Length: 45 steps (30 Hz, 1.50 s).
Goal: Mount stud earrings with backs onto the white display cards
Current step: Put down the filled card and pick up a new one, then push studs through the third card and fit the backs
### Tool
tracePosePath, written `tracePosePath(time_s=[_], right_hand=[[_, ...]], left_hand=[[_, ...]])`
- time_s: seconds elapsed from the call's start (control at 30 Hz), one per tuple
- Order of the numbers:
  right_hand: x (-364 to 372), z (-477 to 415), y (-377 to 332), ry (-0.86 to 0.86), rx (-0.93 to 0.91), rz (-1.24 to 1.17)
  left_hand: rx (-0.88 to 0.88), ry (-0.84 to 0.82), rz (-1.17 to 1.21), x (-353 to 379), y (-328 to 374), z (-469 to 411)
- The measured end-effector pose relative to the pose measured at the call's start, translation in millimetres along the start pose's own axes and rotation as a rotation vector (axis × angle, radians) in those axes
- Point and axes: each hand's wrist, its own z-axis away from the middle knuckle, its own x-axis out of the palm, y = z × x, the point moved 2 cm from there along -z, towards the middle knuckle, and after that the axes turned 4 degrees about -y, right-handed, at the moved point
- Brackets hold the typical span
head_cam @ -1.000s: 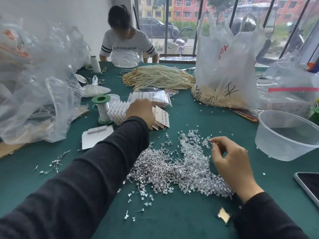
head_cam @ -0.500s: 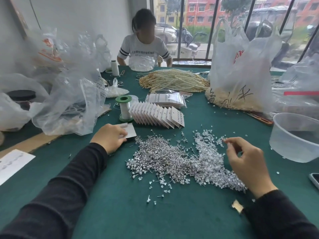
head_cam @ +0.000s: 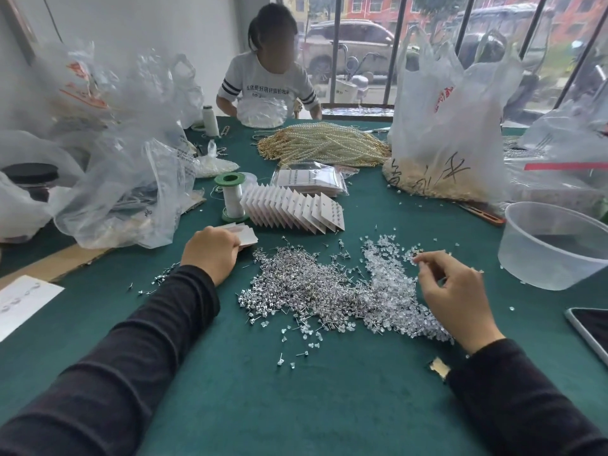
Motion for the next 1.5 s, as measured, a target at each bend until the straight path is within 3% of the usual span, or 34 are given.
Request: tracePosePath(time_s=[0.1, 0.2, 0.27, 0.3, 0.37, 0.43, 0.53, 0.63, 0.8, 0.9, 1.07, 1.3, 1.5], right_hand=[[0, -1, 0, 0.019, 0.017, -0.011], [-3, 0, -6, 0.103, 0.009, -0.057], [-8, 1, -12, 0.149, -0.015, -0.129], [-8, 2, -15, 0.116, -0.031, -0.191], [-5, 7, -25, -0.082, -0.031, -0.385], [4, 11, -34, -0.286, 0.075, -0.653], [8, 11, -35, -0.260, 0.273, -1.063], [-1, 4, -27, -0.095, 0.374, -1.258], [-6, -15, -10, 0.136, 0.428, -1.053], [0, -18, 3, 0.206, 0.454, -0.856], [10, -15, 9, 0.179, 0.294, -0.609], [10, -9, 8, 0.167, 0.269, -0.599], [3, -7, 5, 0.145, 0.260, -0.625]], left_hand=[[-0.018, 0.118, 0.142, -13, 1, 3], [0.014, 0.429, 0.271, -46, 19, 15], [-0.009, 0.561, 0.562, -69, 41, 27], [-0.054, 0.530, 0.838, -76, 54, 31], [-0.141, 0.263, 1.365, -76, 85, 34], [-0.107, -0.041, 1.512, -69, 113, 36], [0.039, -0.353, 1.554, -53, 138, 40], [0.191, -0.453, 1.452, -47, 136, 34], [0.493, -0.373, 0.549, -43, 115, 24], [0.558, -0.477, 0.293, -21, 116, 32], [0.538, -0.189, 0.485, -10, 120, 30], [0.451, -0.166, 0.676, -12, 119, 31], [0.433, -0.105, 0.672, -19, 114, 32]])
